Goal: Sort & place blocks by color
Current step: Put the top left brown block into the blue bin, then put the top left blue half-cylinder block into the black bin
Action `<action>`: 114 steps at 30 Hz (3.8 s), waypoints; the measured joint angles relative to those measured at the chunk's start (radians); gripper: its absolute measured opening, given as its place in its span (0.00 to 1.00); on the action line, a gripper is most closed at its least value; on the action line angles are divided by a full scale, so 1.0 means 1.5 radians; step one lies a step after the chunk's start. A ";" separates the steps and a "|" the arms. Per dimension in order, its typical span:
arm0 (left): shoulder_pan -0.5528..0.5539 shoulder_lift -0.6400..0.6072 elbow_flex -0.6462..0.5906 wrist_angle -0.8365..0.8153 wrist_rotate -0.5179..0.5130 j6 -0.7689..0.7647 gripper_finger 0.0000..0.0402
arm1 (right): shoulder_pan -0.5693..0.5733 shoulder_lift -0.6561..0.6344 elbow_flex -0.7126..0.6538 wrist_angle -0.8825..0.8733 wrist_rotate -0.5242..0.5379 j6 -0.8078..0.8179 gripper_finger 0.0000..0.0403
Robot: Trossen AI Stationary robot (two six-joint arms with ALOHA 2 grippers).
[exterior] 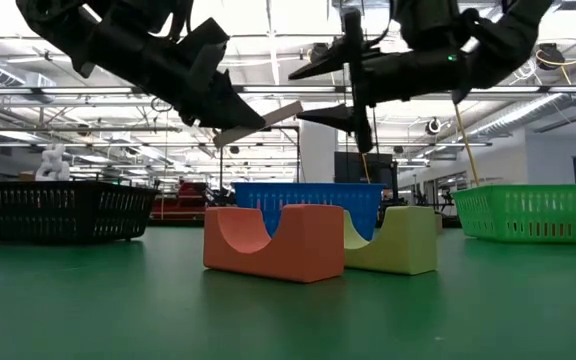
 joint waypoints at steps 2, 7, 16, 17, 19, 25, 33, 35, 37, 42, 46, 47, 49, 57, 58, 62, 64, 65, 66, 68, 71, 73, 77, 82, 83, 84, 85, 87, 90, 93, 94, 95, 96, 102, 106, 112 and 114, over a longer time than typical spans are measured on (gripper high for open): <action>0.000 0.000 0.000 0.002 0.000 0.015 0.33 | 0.000 0.007 0.012 -0.014 -0.003 -0.006 0.62; 0.000 0.000 0.000 0.008 0.000 0.086 0.33 | 0.001 0.037 0.027 -0.020 -0.006 -0.008 0.62; 0.002 0.001 0.000 0.006 -0.003 0.208 0.33 | 0.000 0.077 0.027 -0.004 -0.006 -0.006 0.49; 0.002 0.001 0.000 0.005 -0.003 0.209 0.33 | 0.000 0.077 0.028 -0.003 -0.006 -0.007 0.45; 0.002 0.001 0.000 0.005 -0.004 0.207 0.33 | 0.000 0.077 0.028 0.000 -0.006 -0.018 0.37; 0.002 0.001 0.000 0.011 -0.018 0.206 0.37 | 0.000 0.076 0.028 0.004 -0.007 -0.049 0.11; 0.001 0.000 0.001 0.017 -0.003 0.144 0.59 | -0.007 0.049 0.027 -0.111 -0.005 -0.142 0.10; 0.001 0.000 0.001 0.017 -0.003 0.131 0.60 | -0.008 0.024 0.026 -0.165 -0.005 -0.155 0.10; 0.000 0.000 0.001 0.015 -0.003 0.117 0.61 | -0.005 -0.009 0.026 -0.204 -0.005 -0.168 0.10; 0.001 -0.002 0.001 0.017 -0.005 0.084 0.61 | 0.025 -0.094 0.027 -0.285 -0.005 -0.192 0.10; 0.001 -0.002 0.001 0.023 -0.005 0.072 0.62 | 0.062 -0.111 0.027 -0.331 -0.004 -0.196 0.10; 0.001 -0.002 0.001 0.027 -0.005 0.072 0.62 | 0.072 -0.110 0.027 -0.341 -0.004 -0.197 0.10; 0.001 -0.002 0.001 0.030 -0.005 0.072 0.62 | 0.089 -0.099 0.027 -0.352 0.001 -0.197 0.10; 0.001 -0.003 0.001 0.064 -0.021 0.074 0.62 | 0.111 -0.062 0.027 -0.354 0.017 -0.209 0.13; 0.001 -0.003 0.001 0.064 -0.023 0.073 0.62 | 0.111 -0.059 0.027 -0.353 0.017 -0.216 0.16; 0.001 -0.003 0.001 0.062 -0.024 0.049 0.62 | 0.111 -0.059 0.027 -0.348 0.017 -0.241 0.28; 0.001 -0.003 0.001 0.057 -0.024 0.037 0.62 | 0.111 -0.059 0.027 -0.348 0.016 -0.254 0.34; 0.001 -0.003 0.001 0.055 -0.024 0.031 0.62 | 0.111 -0.059 0.027 -0.347 0.016 -0.258 0.37; 0.001 -0.003 0.001 0.054 -0.024 0.024 0.62 | 0.111 -0.059 0.027 -0.346 0.016 -0.264 0.40; 0.001 -0.003 0.001 0.050 -0.024 0.013 0.62 | 0.111 -0.059 0.027 -0.344 0.015 -0.272 0.45; 0.000 -0.003 0.001 0.034 -0.024 -0.021 0.62 | 0.107 -0.059 0.027 -0.344 0.014 -0.273 0.52; -0.004 -0.003 0.001 0.014 -0.024 -0.056 0.62 | 0.101 -0.065 0.027 -0.347 0.014 -0.278 0.55; -0.025 -0.003 0.001 -0.009 -0.023 -0.114 0.62 | 0.082 -0.094 0.027 -0.350 0.014 -0.302 0.59; -0.067 -0.003 0.001 -0.036 -0.014 -0.164 0.62 | 0.058 -0.162 0.027 -0.358 0.015 -0.304 0.59; -0.078 -0.003 0.001 -0.047 0.004 -0.166 0.62 | 0.056 -0.175 0.027 -0.362 0.015 -0.308 0.59; -0.089 -0.003 0.001 -0.062 0.025 -0.166 0.62 | 0.053 -0.187 0.027 -0.372 0.015 -0.313 0.59; -0.100 -0.003 0.001 -0.075 0.043 -0.166 0.62 | 0.053 -0.197 0.027 -0.382 0.015 -0.320 0.59; -0.121 -0.003 0.000 -0.103 0.081 -0.169 0.62 | 0.053 -0.207 0.027 -0.389 0.020 -0.328 0.59; -0.153 -0.003 0.000 -0.127 0.125 -0.176 0.62 | 0.053 -0.209 0.019 -0.400 0.035 -0.336 0.59; -0.182 -0.003 0.000 -0.136 0.162 -0.219 0.62 | 0.054 -0.209 0.002 -0.397 0.037 -0.315 0.59; -0.193 -0.003 0.000 -0.138 0.175 -0.247 0.62 | 0.054 -0.209 -0.006 -0.391 0.037 -0.302 0.59; -0.205 -0.003 0.000 -0.139 0.186 -0.277 0.62 | 0.054 -0.209 -0.014 -0.384 0.037 -0.287 0.59; -0.218 -0.003 0.000 -0.141 0.202 -0.309 0.62 | 0.054 -0.209 -0.023 -0.376 0.037 -0.275 0.59; -0.314 -0.003 0.000 -0.210 0.237 -0.380 0.62 | 0.054 -0.209 -0.074 -0.294 0.044 -0.246 0.59; -0.365 -0.003 0.000 -0.295 0.235 -0.377 0.62 | 0.054 -0.209 -0.100 -0.231 0.071 -0.245 0.59; -0.427 -0.003 0.000 -0.399 0.229 -0.375 0.62 | 0.054 -0.209 -0.118 -0.214 0.070 -0.196 0.59; -0.445 -0.003 0.000 -0.424 0.219 -0.358 0.62 | 0.054 -0.209 -0.122 -0.214 0.070 -0.185 0.59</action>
